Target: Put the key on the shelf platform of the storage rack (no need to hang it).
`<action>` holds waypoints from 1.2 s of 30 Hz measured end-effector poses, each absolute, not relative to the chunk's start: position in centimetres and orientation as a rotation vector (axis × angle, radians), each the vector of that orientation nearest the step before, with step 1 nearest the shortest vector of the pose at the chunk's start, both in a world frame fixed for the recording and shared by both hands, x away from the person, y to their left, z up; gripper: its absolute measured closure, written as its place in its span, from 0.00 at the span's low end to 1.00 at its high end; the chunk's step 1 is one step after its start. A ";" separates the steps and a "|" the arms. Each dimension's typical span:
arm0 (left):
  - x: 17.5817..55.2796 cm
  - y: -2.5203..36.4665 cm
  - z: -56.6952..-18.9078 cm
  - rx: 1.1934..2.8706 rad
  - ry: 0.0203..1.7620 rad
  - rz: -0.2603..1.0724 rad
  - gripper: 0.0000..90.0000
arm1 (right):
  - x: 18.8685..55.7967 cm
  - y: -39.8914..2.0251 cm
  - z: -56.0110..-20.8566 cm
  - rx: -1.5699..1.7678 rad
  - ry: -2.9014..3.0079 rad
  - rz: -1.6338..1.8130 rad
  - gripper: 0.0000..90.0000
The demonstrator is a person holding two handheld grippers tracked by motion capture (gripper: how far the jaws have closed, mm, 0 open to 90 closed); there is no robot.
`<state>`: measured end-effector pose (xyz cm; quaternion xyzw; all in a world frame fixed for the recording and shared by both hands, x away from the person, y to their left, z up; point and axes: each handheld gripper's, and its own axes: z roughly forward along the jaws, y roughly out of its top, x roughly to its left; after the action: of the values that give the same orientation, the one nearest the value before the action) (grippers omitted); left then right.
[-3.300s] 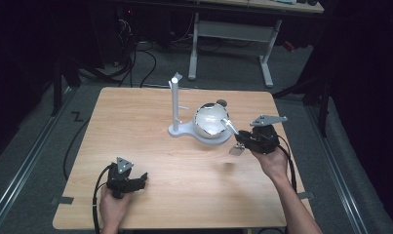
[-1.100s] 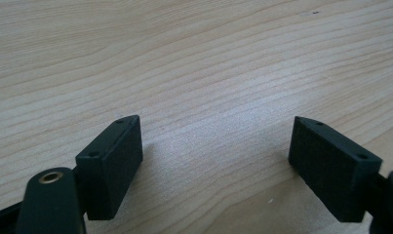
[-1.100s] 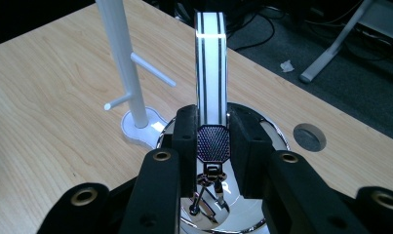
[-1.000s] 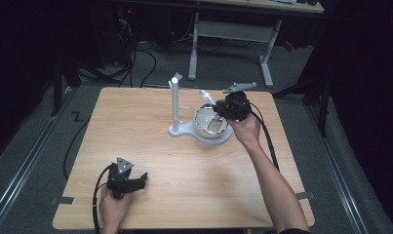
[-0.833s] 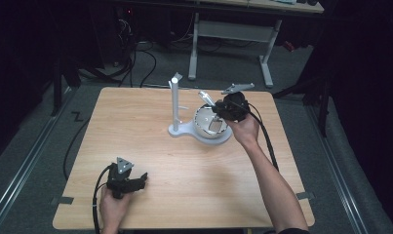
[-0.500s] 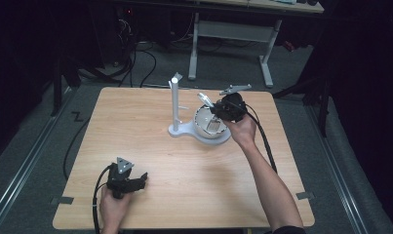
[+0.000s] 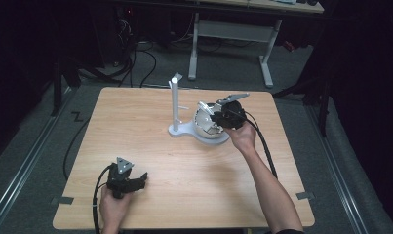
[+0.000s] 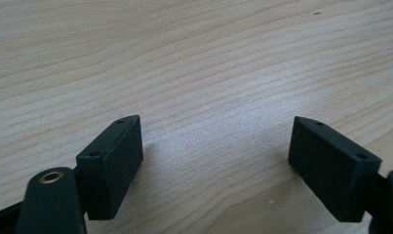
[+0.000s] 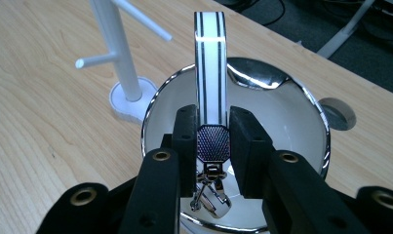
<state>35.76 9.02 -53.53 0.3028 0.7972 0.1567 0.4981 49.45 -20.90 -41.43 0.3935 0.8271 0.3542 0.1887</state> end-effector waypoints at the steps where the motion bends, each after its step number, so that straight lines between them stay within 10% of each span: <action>1: 35.8 9.0 -53.5 0.733 1.929 0.379 0.23 | 49.5 -21.0 -41.6 1.106 2.331 0.993 0.83; 36: 35.8 9.1 -53.6 0.744 1.922 0.390 0.23 | 48.8 -23.9 -43.4 1.273 2.279 1.009 0.71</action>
<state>35.79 9.11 -53.58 0.3076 0.7941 0.1613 0.4988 48.83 -23.90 -43.41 0.4482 0.8025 0.3551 0.1706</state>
